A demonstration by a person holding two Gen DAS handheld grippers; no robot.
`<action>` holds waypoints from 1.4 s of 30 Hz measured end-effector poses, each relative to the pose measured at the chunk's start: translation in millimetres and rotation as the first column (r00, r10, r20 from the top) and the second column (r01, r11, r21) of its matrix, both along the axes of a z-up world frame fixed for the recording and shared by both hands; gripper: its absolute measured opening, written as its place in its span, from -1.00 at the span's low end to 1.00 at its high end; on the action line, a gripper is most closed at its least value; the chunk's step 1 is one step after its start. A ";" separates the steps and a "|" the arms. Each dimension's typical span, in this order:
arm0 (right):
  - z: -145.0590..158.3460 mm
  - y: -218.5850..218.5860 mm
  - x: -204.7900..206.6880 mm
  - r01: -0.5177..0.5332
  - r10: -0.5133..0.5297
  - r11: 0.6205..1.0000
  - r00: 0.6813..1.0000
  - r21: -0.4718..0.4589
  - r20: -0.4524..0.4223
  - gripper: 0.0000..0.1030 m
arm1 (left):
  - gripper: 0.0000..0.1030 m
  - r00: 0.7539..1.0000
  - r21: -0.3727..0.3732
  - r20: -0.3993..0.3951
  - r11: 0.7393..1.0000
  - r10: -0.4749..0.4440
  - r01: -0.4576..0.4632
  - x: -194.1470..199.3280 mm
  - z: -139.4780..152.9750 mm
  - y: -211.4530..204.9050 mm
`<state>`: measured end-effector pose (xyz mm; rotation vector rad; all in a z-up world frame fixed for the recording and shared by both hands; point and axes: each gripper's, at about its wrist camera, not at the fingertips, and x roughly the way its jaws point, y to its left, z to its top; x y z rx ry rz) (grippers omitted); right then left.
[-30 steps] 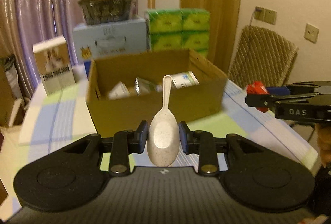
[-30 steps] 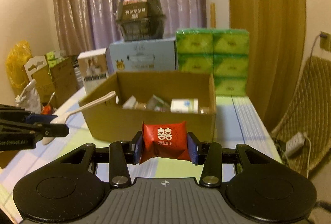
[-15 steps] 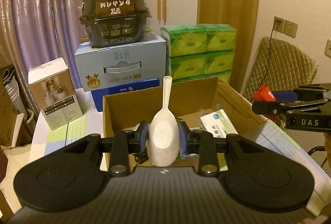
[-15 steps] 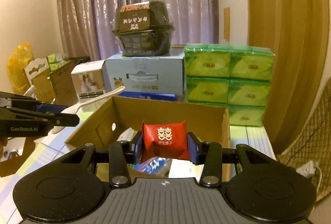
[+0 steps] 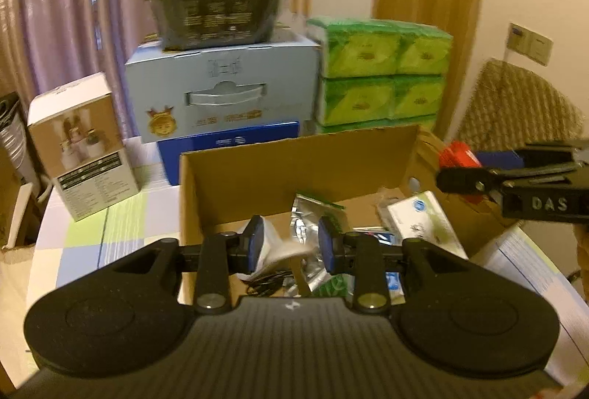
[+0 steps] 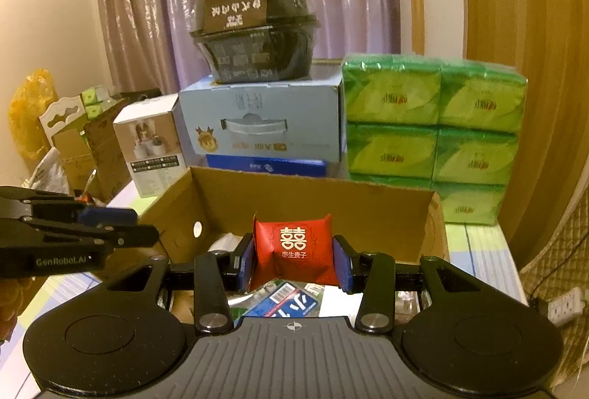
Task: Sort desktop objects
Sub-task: 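Open the left gripper to drop the spoon while right drops the candy inside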
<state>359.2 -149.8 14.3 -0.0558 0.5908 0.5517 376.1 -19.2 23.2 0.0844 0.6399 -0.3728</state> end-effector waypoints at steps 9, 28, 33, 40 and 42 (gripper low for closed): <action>-4.4 0.4 0.2 -0.001 0.001 1.000 1.000 -0.008 -0.019 -0.20 | -0.29 0.999 -0.017 -0.006 0.999 0.040 -0.040 -5.9 -2.3 20.4; 0.0 16.7 7.8 -0.013 0.012 1.000 0.999 -0.016 -0.032 -0.20 | -0.04 1.000 -0.015 0.000 1.000 0.024 -0.024 -10.6 0.7 19.4; -1.3 20.4 10.7 -0.014 0.013 1.000 0.999 -0.020 -0.035 -0.20 | -0.03 1.000 -0.015 -0.004 1.000 0.023 -0.023 -10.1 -1.5 18.7; -1.6 26.8 20.7 0.000 -0.001 1.000 0.999 -0.025 -0.036 -0.19 | 0.00 1.000 -0.012 -0.008 1.000 0.016 -0.016 -8.4 -3.8 17.3; -2.7 29.2 26.2 0.008 -0.009 1.000 0.999 -0.020 -0.045 -0.15 | 0.01 1.000 -0.013 -0.008 1.000 0.017 -0.017 -7.2 -4.2 17.2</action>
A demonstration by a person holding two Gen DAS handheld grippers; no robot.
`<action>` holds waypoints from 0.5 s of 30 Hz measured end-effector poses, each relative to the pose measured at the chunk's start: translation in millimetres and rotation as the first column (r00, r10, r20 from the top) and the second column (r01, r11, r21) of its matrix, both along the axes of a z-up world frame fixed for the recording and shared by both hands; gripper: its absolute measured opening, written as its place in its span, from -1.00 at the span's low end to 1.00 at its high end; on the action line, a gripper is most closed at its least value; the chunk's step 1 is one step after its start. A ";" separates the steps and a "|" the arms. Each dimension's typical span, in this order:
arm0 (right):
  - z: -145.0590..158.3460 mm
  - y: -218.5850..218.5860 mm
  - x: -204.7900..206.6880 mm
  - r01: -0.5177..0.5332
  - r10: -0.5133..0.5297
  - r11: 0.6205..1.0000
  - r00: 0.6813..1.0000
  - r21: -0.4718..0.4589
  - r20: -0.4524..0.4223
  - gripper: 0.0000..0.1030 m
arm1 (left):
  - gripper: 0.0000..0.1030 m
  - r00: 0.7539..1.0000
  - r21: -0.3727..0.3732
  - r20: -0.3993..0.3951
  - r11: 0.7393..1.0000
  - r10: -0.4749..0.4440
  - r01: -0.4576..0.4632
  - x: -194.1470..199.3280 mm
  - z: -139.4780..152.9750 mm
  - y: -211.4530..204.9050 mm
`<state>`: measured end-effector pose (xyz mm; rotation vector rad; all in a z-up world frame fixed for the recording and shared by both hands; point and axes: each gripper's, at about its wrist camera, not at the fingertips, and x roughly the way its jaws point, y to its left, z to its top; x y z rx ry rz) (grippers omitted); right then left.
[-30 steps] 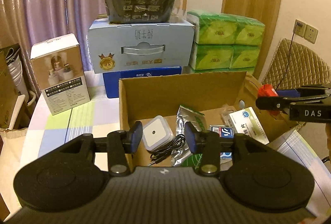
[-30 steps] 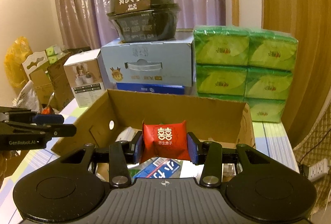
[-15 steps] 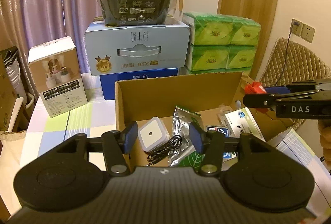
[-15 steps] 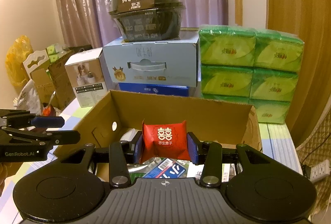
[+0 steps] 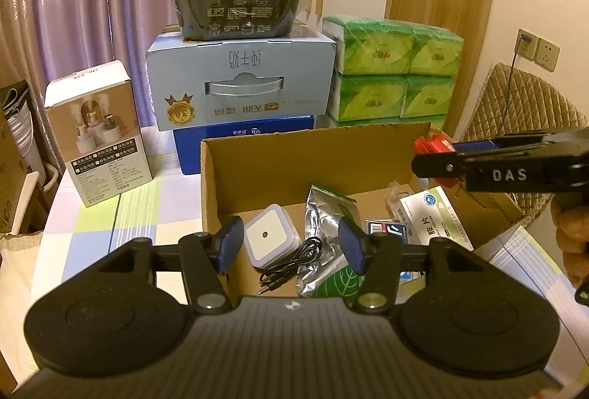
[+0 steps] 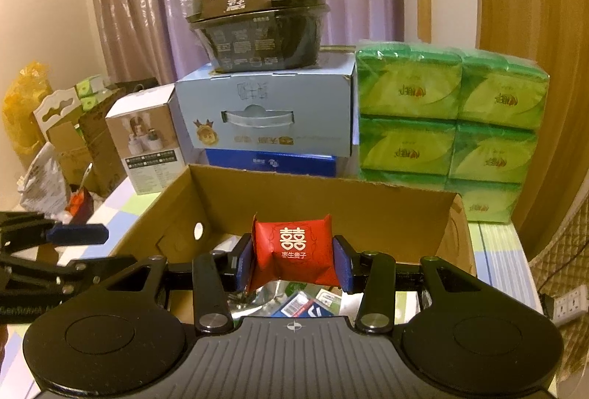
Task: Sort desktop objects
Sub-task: 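Open the left gripper to drop the spoon while right drops the candy inside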
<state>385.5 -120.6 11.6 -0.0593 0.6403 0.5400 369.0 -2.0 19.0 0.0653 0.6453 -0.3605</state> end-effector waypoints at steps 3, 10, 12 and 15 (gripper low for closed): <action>-2.4 1.1 9.8 0.014 -0.013 1.000 1.000 0.026 -0.026 0.40 | 0.10 1.000 -0.001 -0.001 1.000 0.005 -0.005 2.0 -0.3 0.0; -3.9 3.3 14.6 0.015 -0.015 1.000 1.000 0.004 -0.020 0.59 | 0.37 1.000 0.011 0.002 1.000 0.004 -0.004 2.9 -3.2 0.7; -5.0 1.9 14.7 0.019 -0.019 1.000 1.000 0.001 -0.023 0.59 | 0.40 1.000 0.012 0.001 1.000 0.009 -0.009 3.1 -3.8 1.6; -6.3 -0.2 14.4 0.022 -0.023 1.000 0.999 -0.006 -0.028 0.59 | 0.53 1.000 0.016 0.005 1.000 0.014 -0.014 1.6 -3.4 1.9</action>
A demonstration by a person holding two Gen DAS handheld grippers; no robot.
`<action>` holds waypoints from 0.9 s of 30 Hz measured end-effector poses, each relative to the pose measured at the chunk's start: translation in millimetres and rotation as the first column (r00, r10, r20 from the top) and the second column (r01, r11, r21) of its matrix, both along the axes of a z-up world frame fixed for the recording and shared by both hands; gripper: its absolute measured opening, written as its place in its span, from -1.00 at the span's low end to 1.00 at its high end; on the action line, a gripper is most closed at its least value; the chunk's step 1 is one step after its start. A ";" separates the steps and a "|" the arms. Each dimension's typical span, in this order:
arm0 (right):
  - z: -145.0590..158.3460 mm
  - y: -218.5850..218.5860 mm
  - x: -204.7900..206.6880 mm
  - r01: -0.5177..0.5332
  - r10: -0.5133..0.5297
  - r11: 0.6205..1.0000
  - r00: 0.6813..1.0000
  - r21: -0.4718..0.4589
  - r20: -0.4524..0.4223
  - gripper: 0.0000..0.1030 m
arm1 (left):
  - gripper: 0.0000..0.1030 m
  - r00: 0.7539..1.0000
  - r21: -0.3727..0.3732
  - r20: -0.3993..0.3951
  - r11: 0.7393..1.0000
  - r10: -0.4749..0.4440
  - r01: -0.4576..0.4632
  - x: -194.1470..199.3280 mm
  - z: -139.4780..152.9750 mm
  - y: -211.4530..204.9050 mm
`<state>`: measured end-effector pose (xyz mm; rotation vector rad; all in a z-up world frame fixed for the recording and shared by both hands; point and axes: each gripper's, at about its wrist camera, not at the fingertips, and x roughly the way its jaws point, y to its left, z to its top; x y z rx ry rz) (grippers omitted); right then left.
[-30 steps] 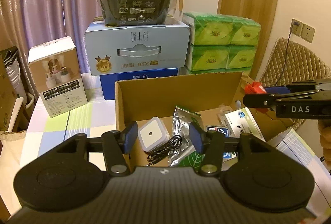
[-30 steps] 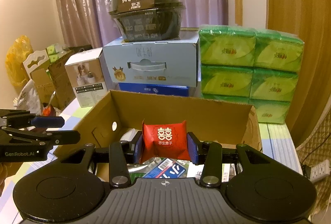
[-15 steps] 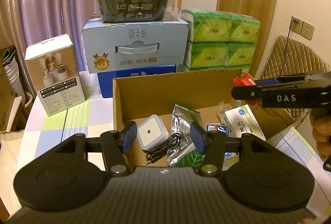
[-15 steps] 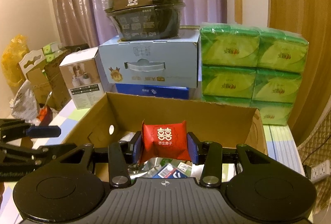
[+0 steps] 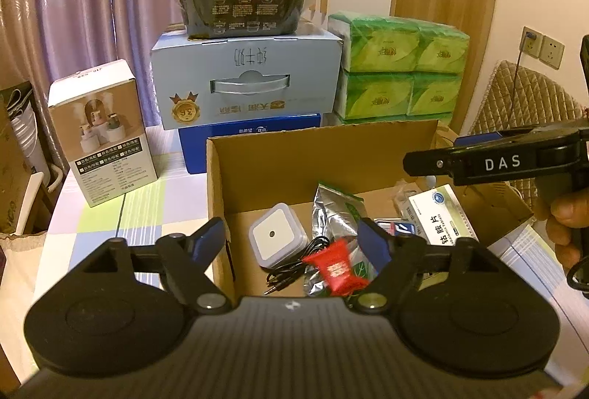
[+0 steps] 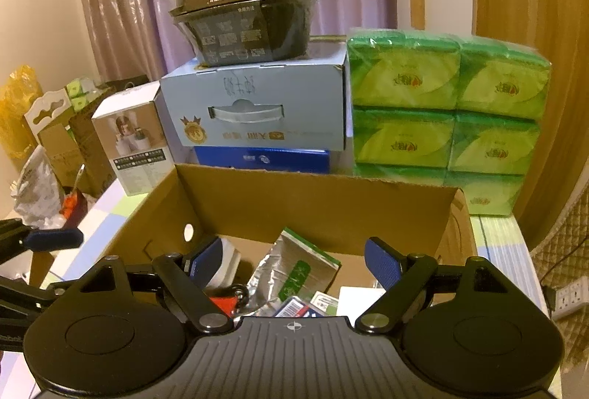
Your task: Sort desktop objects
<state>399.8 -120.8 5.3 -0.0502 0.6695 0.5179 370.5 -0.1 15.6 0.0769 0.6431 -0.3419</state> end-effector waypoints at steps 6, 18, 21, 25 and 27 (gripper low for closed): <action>3.1 0.2 -3.8 -0.009 0.009 1.000 1.000 -0.020 -0.006 0.60 | 0.81 1.000 0.012 0.012 1.000 0.014 -0.014 -2.3 3.6 0.0; 24.8 -11.1 -22.4 -0.007 0.007 0.999 1.000 -0.042 -0.014 0.81 | 0.98 0.997 0.063 0.059 0.997 0.040 -0.043 -21.8 22.0 -2.5; 33.8 -15.1 -31.1 -0.007 0.007 0.999 1.000 -0.049 -0.011 0.85 | 0.98 0.997 0.051 0.053 0.997 0.060 -0.062 -28.9 30.1 -1.7; 46.4 -21.6 -46.7 0.002 -0.002 0.999 1.000 -0.052 -0.010 0.89 | 0.98 0.993 0.018 -0.008 0.993 0.115 -0.115 -37.2 39.8 1.4; 51.1 -24.4 -54.4 0.003 -0.004 0.998 1.000 -0.056 -0.016 0.90 | 0.98 0.992 0.010 -0.032 0.992 0.122 -0.122 -43.0 43.7 1.8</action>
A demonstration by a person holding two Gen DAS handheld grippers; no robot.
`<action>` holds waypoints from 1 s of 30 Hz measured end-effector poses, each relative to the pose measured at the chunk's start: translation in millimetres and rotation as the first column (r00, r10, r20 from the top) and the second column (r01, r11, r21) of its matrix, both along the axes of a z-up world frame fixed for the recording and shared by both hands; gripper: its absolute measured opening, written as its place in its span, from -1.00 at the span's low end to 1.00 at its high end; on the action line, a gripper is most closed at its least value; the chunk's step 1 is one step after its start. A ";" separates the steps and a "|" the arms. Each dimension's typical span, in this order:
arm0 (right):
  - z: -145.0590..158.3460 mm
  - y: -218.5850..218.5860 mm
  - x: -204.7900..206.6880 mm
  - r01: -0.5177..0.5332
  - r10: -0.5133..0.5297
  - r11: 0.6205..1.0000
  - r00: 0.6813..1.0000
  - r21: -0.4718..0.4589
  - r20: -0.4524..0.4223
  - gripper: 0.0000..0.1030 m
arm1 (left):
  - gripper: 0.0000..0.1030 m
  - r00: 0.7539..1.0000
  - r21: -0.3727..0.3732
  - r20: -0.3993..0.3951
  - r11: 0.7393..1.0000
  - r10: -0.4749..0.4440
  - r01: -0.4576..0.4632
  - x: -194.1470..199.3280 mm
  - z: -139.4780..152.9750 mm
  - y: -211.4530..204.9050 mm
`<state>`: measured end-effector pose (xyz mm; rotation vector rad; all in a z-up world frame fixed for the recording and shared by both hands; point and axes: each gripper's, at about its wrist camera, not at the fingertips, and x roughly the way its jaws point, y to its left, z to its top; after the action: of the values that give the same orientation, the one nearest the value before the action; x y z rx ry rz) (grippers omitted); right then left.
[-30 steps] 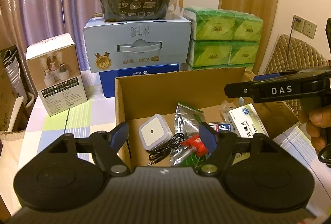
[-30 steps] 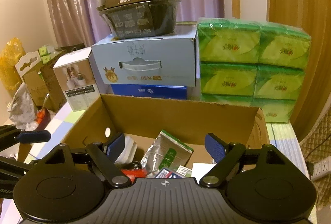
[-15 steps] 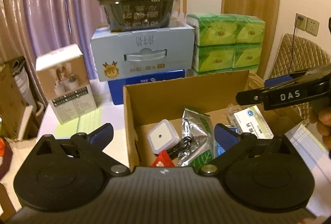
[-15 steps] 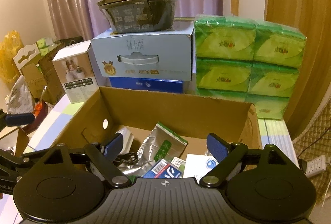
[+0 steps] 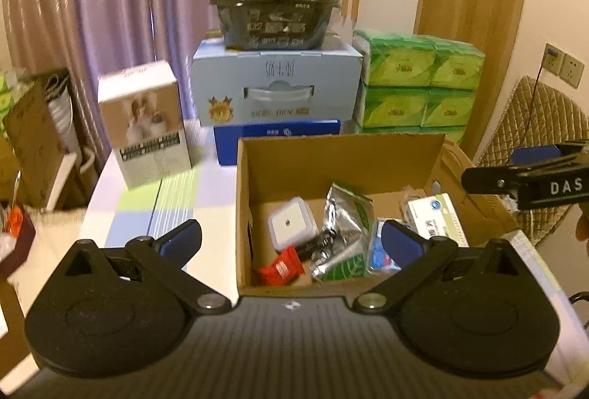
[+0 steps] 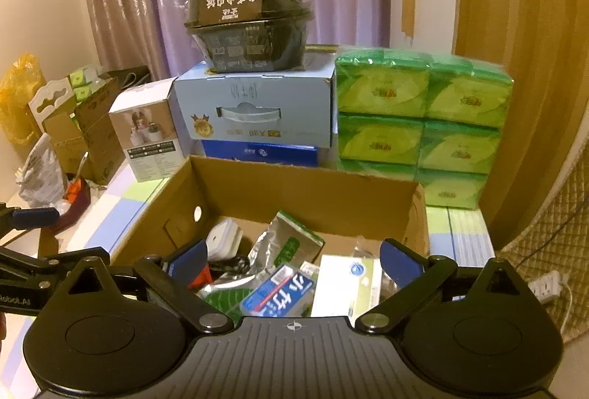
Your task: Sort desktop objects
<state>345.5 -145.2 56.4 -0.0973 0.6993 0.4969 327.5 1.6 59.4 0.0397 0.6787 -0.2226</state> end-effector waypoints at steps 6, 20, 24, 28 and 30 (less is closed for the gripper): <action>13.0 -8.4 -25.7 -0.002 0.003 1.000 1.000 -0.026 0.007 0.94 | 0.98 0.999 0.007 -0.042 1.000 0.008 -0.008 -20.9 8.0 -1.6; 33.9 -33.2 -78.3 0.010 -0.010 0.999 1.000 -0.048 0.009 0.96 | 0.98 0.999 -0.001 -0.037 1.000 0.008 -0.008 -77.3 29.4 -9.5; 40.8 -39.4 -91.8 0.016 -0.016 0.999 1.000 -0.044 0.005 0.96 | 0.98 0.999 -0.025 -0.033 1.000 0.017 -0.018 -93.4 37.2 -9.0; 46.9 -46.3 -108.5 0.015 -0.015 0.999 1.000 -0.028 -0.006 0.96 | 0.98 1.000 -0.010 -0.024 1.000 0.015 -0.015 -109.1 42.9 -11.4; 48.8 -48.0 -115.8 0.016 -0.016 0.999 1.000 -0.032 -0.004 0.96 | 0.98 0.999 -0.021 -0.032 1.000 0.011 -0.011 -114.7 44.9 -11.3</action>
<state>229.6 -193.2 105.2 -0.1209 0.7123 0.4705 212.8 -9.7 104.2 0.0122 0.7076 -0.2201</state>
